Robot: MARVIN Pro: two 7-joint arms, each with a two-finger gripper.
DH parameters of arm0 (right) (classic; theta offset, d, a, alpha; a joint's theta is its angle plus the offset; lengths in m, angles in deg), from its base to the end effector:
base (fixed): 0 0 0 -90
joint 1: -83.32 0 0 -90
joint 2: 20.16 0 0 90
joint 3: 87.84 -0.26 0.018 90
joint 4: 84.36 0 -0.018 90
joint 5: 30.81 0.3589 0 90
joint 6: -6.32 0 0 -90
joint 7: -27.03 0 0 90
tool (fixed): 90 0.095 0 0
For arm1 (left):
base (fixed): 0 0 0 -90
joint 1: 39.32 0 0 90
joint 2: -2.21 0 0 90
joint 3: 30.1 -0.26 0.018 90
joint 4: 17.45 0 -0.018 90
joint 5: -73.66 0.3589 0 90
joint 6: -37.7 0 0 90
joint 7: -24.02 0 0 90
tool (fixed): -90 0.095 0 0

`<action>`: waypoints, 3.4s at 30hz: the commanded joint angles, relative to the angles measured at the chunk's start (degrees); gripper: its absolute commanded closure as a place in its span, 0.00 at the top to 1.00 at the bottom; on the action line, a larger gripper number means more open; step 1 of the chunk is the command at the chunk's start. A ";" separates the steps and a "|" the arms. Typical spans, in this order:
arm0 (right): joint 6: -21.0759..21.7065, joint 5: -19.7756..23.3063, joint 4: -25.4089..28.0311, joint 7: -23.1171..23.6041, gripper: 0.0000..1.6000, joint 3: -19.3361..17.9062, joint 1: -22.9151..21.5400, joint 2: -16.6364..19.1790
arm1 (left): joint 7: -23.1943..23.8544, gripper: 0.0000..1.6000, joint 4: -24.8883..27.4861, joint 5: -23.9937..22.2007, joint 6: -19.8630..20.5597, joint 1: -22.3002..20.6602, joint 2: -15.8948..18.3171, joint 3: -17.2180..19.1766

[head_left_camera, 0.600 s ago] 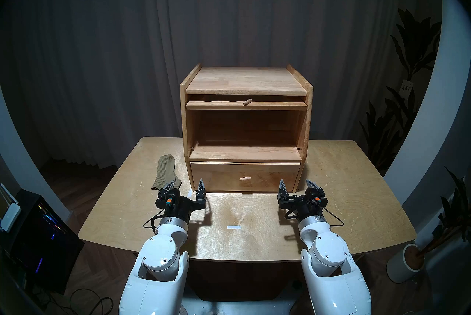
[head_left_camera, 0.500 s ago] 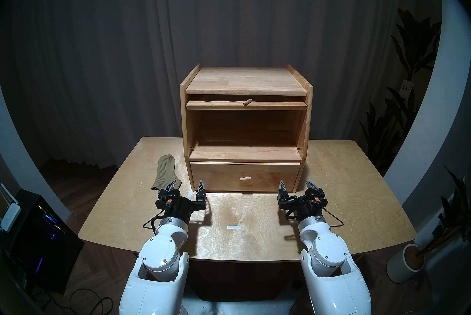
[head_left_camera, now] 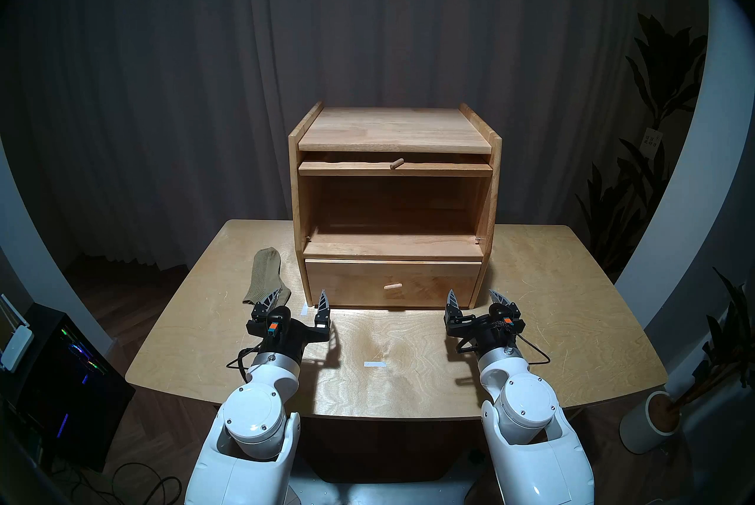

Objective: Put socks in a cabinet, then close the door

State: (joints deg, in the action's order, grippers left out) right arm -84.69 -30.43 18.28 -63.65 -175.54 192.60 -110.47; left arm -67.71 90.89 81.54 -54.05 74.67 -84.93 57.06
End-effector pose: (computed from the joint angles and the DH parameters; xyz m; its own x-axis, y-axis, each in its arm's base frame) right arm 0.3798 0.0185 -0.3199 0.0985 -0.0214 0.9949 0.0235 -0.9994 -0.0238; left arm 0.3602 -0.0135 -0.3048 0.0584 -0.1663 0.9844 -0.0484 -0.9853 -0.1636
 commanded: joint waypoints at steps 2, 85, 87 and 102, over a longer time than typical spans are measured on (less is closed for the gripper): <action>-0.24 0.00 0.76 -0.02 1.00 -0.03 -0.36 -0.01 | 2.14 1.00 5.56 12.90 -0.66 5.15 7.23 3.69; -0.25 -0.02 1.12 0.00 1.00 -0.07 -0.18 -0.05 | 55.61 1.00 -15.79 43.43 22.17 -35.15 32.37 -10.51; -0.24 -0.02 1.14 0.00 1.00 -0.07 -0.17 -0.05 | 55.07 1.00 -16.96 43.91 21.68 -35.74 31.91 -10.99; -0.22 -0.03 1.18 0.00 1.00 -0.07 -0.14 -0.06 | 63.15 1.00 -18.44 41.37 19.20 -35.69 32.99 -12.94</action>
State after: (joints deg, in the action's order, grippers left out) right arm -84.69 -30.47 17.99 -63.53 -175.51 192.55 -110.47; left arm -10.46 71.60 125.05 -33.78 38.28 -53.00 44.98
